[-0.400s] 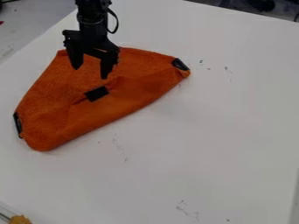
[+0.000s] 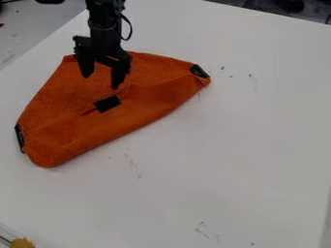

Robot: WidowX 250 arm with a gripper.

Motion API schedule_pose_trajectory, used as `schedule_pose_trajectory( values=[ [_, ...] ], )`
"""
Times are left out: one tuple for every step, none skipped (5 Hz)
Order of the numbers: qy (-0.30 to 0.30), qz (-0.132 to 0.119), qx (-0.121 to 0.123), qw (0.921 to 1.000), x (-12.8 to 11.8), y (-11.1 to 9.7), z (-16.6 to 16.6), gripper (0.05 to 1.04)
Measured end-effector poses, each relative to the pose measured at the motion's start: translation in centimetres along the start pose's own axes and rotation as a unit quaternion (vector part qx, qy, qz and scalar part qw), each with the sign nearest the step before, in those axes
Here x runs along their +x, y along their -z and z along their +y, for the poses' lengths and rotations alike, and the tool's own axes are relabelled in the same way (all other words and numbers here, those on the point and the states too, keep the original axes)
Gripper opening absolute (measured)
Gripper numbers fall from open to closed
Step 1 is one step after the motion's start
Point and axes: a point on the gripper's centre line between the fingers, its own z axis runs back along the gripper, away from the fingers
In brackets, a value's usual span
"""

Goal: Fold the cloth from top left to right

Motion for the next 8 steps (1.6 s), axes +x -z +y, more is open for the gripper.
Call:
schedule_pose_trajectory(
  values=[
    [0.019,-0.007,0.007,0.9998,1.5,0.1,2.0,1.0],
    [0.051,-0.032,0.011,0.9981,3.9,1.3,4.3,1.0],
    [0.062,-0.062,0.008,0.9961,5.8,2.9,7.2,1.0],
    [0.07,-0.08,-0.003,0.9943,7.1,4.3,9.1,1.0],
    [0.078,-0.079,-0.009,0.9937,7.8,4.5,9.3,1.0],
    [0.075,-0.079,-0.017,0.994,7.8,4.5,9.1,0.948],
    [0.075,-0.069,-0.028,0.9944,7.5,4.8,8.7,0.677],
    [0.079,-0.063,-0.036,0.9942,7.6,4.9,8.6,0.408]
  ],
)
